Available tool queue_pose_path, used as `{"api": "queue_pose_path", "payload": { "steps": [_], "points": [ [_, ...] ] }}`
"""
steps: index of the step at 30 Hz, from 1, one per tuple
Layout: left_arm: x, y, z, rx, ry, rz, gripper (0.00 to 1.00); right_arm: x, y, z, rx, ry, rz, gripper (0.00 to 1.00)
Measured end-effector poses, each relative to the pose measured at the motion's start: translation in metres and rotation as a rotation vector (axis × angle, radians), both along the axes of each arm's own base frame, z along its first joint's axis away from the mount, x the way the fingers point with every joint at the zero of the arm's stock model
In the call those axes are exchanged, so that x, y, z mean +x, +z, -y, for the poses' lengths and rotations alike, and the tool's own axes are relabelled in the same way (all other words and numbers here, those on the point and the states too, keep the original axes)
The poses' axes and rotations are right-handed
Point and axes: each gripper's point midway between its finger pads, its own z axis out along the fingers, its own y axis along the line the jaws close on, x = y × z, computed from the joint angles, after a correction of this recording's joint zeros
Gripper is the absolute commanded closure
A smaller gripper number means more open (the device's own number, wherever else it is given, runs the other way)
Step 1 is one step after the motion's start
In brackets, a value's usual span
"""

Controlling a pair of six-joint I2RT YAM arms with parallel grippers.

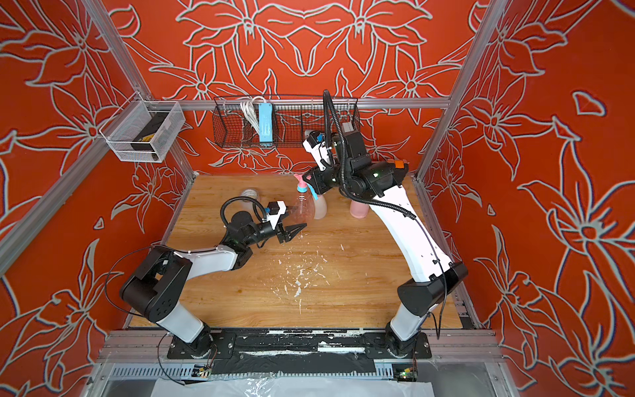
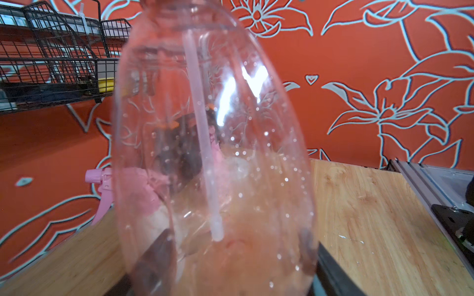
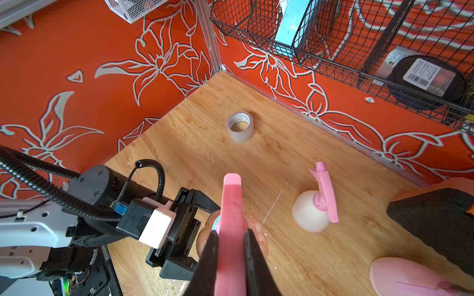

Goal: Attach spray nozzles to spray bottles
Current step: Insert the spray nozzle into the spray bottle, then screw the spray nozzle on the spray bottle.

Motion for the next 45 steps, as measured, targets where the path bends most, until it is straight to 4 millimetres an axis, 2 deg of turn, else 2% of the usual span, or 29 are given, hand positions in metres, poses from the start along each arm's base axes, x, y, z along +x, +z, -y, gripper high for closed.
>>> {"api": "queue_pose_path", "payload": {
  "steps": [6, 8, 11, 14, 23, 28, 34, 41, 45],
  "points": [
    [0.003, 0.0, -0.002, -0.001, 0.021, -0.001, 0.55, -0.001, 0.0, -0.004, -0.012, -0.014, 0.002, 0.75],
    [0.005, 0.008, -0.002, -0.015, 0.029, 0.028, 0.55, -0.006, -0.008, -0.004, -0.03, -0.012, -0.033, 0.72],
    [0.008, 0.025, -0.002, -0.044, 0.037, 0.083, 0.55, -0.013, -0.022, -0.004, -0.057, -0.012, -0.085, 0.6],
    [0.007, 0.03, -0.002, -0.051, 0.037, 0.104, 0.55, -0.015, -0.023, -0.005, -0.059, -0.013, -0.097, 0.53],
    [0.007, 0.029, -0.001, -0.048, 0.034, 0.11, 0.55, -0.024, -0.016, 0.001, -0.049, -0.01, -0.09, 0.43],
    [0.008, 0.028, -0.001, -0.048, 0.037, 0.104, 0.55, -0.033, -0.013, 0.008, -0.057, -0.011, -0.084, 0.43],
    [0.009, 0.024, 0.0, -0.043, 0.037, 0.094, 0.55, -0.043, -0.009, 0.006, -0.059, 0.017, -0.072, 0.59],
    [0.009, 0.023, 0.0, -0.041, 0.036, 0.091, 0.55, -0.065, -0.005, -0.018, -0.038, 0.102, -0.084, 0.65],
    [0.009, 0.023, 0.001, -0.041, 0.036, 0.09, 0.55, -0.066, -0.006, -0.037, -0.026, 0.135, -0.095, 0.65]
  ]
}}
